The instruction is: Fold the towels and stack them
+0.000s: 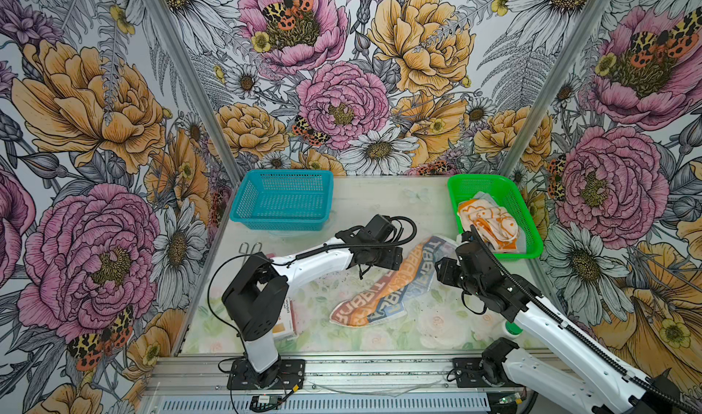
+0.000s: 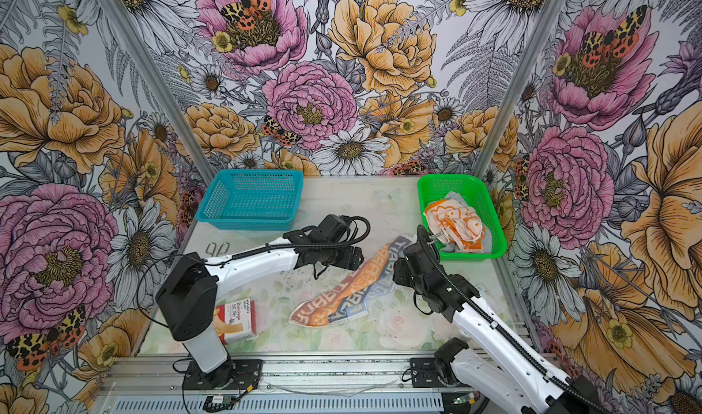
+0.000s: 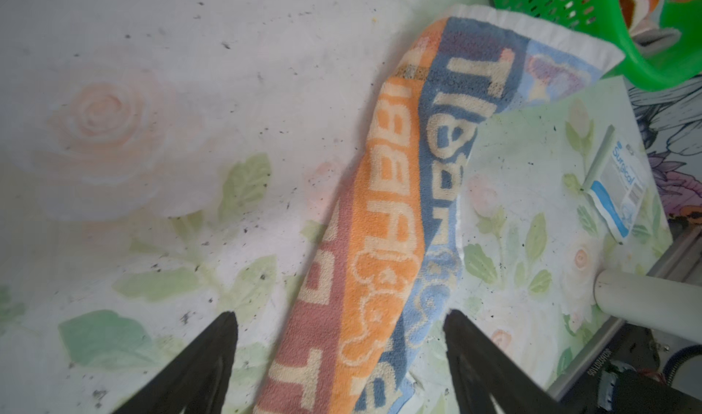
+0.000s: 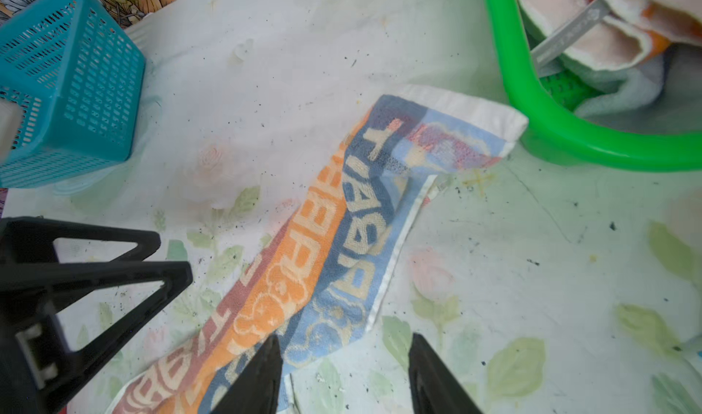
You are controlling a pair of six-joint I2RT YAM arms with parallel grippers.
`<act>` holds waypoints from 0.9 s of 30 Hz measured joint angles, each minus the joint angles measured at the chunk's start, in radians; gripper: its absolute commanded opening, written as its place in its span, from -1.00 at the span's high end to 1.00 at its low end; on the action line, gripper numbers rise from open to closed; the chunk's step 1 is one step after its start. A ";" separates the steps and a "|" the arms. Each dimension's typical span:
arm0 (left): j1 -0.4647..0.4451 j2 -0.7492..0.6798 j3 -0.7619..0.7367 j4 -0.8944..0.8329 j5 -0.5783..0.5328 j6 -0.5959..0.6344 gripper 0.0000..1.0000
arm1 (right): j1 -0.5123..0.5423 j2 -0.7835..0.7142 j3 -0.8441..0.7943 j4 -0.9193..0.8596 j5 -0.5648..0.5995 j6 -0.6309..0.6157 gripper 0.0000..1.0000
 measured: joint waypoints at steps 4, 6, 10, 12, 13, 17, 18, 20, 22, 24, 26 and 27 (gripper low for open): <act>-0.013 0.175 0.166 -0.019 0.032 0.056 -0.45 | -0.073 -0.085 -0.014 -0.029 -0.018 0.000 -0.37; -0.015 0.250 0.239 -0.032 0.035 0.074 -0.44 | -0.106 -0.105 -0.020 -0.040 -0.031 0.000 -0.41; -0.024 0.341 0.327 -0.061 0.038 0.097 -0.38 | -0.163 -0.111 -0.030 -0.063 -0.067 -0.005 -0.46; -0.029 0.371 0.362 -0.082 0.037 0.106 -0.33 | -0.181 -0.104 -0.031 -0.068 -0.083 -0.013 -0.48; -0.033 0.385 0.382 -0.095 0.035 0.113 -0.25 | -0.189 -0.104 -0.031 -0.069 -0.093 -0.017 -0.49; -0.048 0.428 0.436 -0.129 0.021 0.128 0.29 | -0.218 -0.105 -0.031 -0.072 -0.120 -0.034 -0.50; -0.052 0.432 0.436 -0.134 0.013 0.130 0.37 | -0.223 -0.105 -0.031 -0.073 -0.128 -0.036 -0.50; -0.057 0.433 0.435 -0.153 -0.005 0.126 0.59 | -0.229 -0.105 -0.031 -0.074 -0.140 -0.045 -0.51; -0.058 0.427 0.421 -0.152 -0.028 0.124 0.87 | -0.233 -0.105 -0.031 -0.074 -0.150 -0.050 -0.51; -0.056 0.404 0.378 -0.152 -0.059 0.123 1.00 | -0.233 -0.105 -0.031 -0.074 -0.154 -0.053 -0.51; -0.053 0.354 0.305 -0.153 -0.093 0.115 1.00 | -0.233 -0.101 -0.031 -0.074 -0.157 -0.057 -0.51; -0.051 0.325 0.268 -0.152 -0.109 0.114 1.00 | -0.233 -0.095 -0.031 -0.074 -0.157 -0.060 -0.51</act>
